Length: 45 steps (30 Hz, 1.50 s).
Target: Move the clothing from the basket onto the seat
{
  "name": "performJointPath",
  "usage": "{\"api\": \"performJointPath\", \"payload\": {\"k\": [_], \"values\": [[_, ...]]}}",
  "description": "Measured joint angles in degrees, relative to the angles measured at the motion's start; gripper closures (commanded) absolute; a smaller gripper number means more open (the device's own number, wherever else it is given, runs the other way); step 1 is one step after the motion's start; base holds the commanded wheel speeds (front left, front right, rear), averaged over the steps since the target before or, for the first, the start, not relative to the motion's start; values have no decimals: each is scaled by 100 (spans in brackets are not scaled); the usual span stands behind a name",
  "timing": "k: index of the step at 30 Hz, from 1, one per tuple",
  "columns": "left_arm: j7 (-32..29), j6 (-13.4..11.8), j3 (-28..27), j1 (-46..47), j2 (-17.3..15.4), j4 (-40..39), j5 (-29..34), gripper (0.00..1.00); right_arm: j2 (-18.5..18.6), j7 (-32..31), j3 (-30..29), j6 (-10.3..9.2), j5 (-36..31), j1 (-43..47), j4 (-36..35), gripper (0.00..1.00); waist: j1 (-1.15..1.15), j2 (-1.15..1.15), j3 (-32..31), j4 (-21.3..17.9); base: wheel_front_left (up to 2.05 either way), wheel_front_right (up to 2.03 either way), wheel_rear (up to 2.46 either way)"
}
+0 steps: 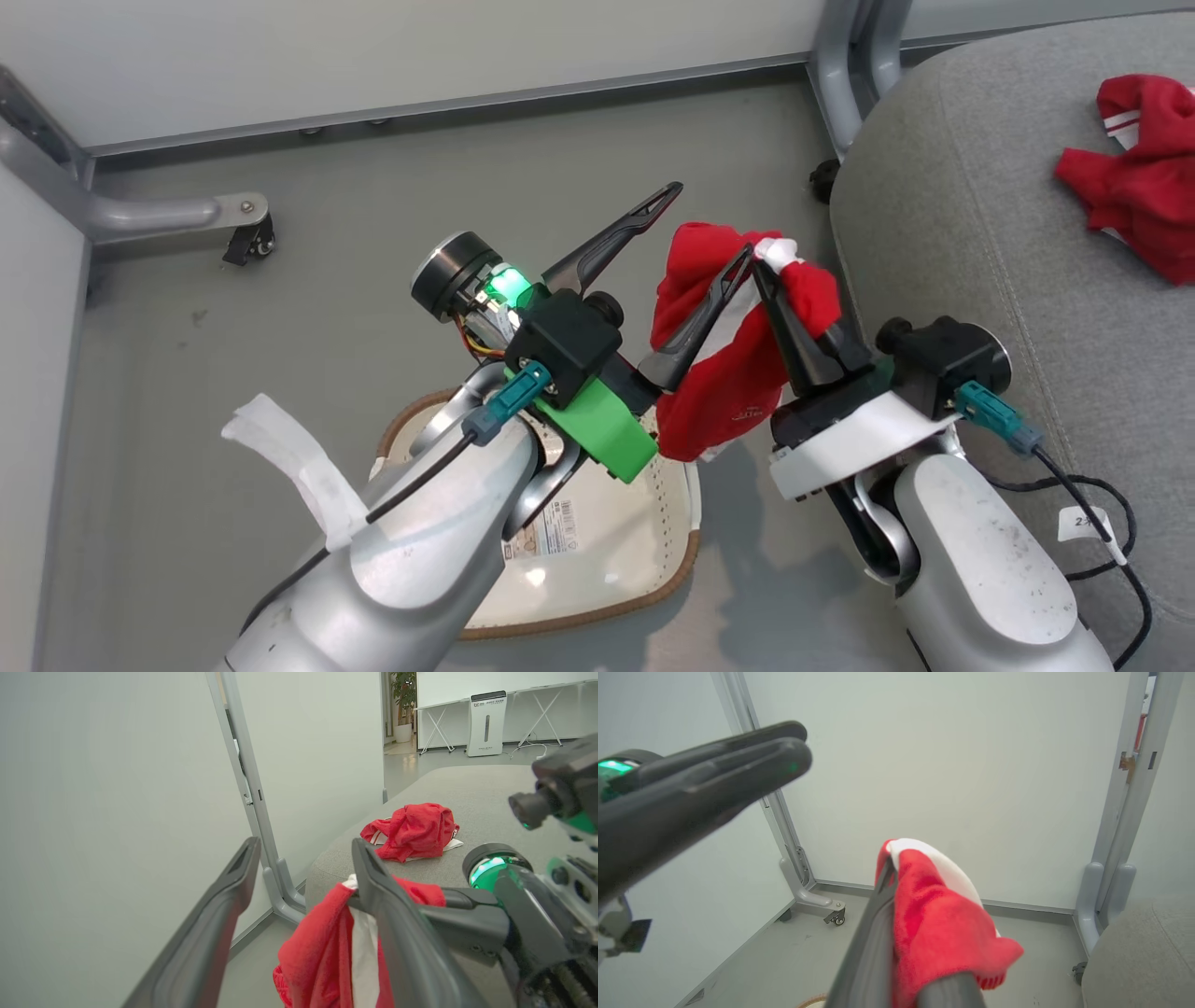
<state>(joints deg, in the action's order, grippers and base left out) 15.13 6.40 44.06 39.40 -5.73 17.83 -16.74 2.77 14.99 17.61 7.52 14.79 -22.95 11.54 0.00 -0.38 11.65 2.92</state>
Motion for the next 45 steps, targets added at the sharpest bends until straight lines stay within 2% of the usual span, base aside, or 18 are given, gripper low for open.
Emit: {"api": "performJointPath", "payload": {"k": [10,30,39,45], "values": [[-1,13,99,4,-82,69,-10,0,2,0,-420,0,-109,164,-188,100,0,0,126,-518,0,0,0],[-144,21,339,82,-283,86,-59,0,3,0,-1120,0,-220,723,-509,100,0,0,482,-1818,0,0,0],[-120,14,352,82,-355,87,-96,0,2,0,-1318,0,-197,759,-545,100,0,0,591,-1983,0,0,0],[-121,4,349,108,-424,47,-94,0,1,0,-1526,0,-346,259,-622,100,0,0,725,-1935,0,0,0]]}}
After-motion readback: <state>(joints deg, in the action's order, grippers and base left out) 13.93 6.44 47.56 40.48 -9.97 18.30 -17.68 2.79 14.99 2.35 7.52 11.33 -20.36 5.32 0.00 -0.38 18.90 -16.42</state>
